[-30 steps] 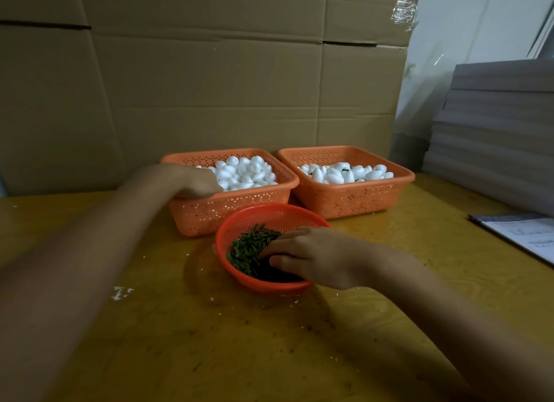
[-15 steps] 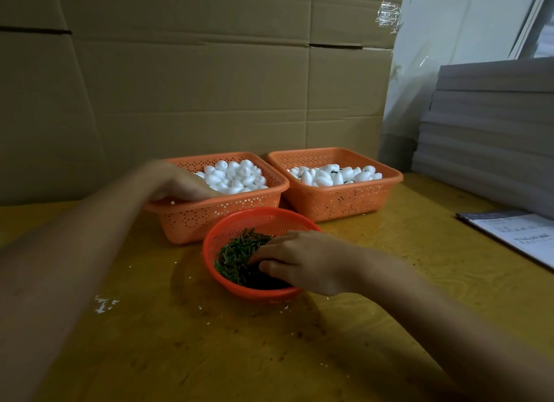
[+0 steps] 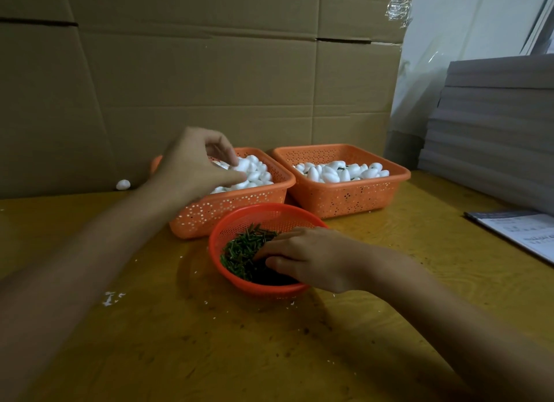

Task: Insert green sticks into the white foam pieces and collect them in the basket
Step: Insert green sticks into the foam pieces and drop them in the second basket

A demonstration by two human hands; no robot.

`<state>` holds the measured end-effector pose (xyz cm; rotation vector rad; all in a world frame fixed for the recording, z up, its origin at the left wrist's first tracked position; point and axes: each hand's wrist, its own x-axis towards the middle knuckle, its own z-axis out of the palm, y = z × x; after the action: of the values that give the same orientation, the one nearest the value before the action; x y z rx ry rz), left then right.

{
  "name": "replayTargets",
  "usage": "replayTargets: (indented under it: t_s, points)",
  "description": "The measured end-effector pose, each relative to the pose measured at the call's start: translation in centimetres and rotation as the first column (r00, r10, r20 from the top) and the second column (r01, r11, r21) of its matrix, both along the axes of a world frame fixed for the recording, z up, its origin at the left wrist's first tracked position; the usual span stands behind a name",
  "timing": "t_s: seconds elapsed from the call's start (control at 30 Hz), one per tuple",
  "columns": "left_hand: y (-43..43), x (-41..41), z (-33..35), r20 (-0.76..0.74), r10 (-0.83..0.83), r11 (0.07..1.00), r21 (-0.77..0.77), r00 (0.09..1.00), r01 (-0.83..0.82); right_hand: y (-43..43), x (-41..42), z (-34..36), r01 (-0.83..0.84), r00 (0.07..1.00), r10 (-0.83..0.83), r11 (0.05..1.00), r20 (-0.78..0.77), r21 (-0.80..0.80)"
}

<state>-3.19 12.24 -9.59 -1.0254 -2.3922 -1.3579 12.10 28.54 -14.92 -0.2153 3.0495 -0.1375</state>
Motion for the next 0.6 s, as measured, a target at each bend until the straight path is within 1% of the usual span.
replayTargets:
  t_s: [0.07,0.13,0.2,0.33,0.4,0.47,0.6]
  points:
    - [-0.3,2.7,-1.1,0.080,-0.098,0.982,0.167,0.992,0.084,-0.1,0.0,0.0,-0.002,1.000,0.002,1.000,-0.005,0.011]
    - [-0.3,5.6,-2.7,0.142,-0.217,0.939,0.301,0.966,0.167,-0.2,0.0,0.0,-0.002,1.000,0.002,1.000,-0.010,0.025]
    - [-0.2,7.9,-4.4,0.180,-0.295,0.906,0.364,0.938,0.215,-0.3,0.1,0.0,-0.004,1.000,0.005,0.999,-0.009,0.033]
    - [-0.2,9.8,-7.2,0.243,-0.368,0.870,0.431,0.898,0.240,-0.2,0.1,-0.3,0.027,1.000,-0.026,0.999,-0.012,0.036]
    - [-0.5,10.0,-8.1,0.231,-0.393,0.843,0.477,0.890,0.249,-0.2,0.3,-0.3,0.039,0.999,-0.038,0.999,-0.024,0.032]
    - [-1.0,10.1,-8.6,0.177,-0.407,0.809,0.526,0.896,0.264,-0.3,0.4,-0.2,0.029,0.999,-0.029,1.000,-0.042,0.006]
    - [-1.4,10.3,-9.2,0.094,-0.421,0.769,0.564,0.902,0.300,-0.2,0.3,-0.2,0.005,0.997,-0.009,0.999,-0.071,-0.054]
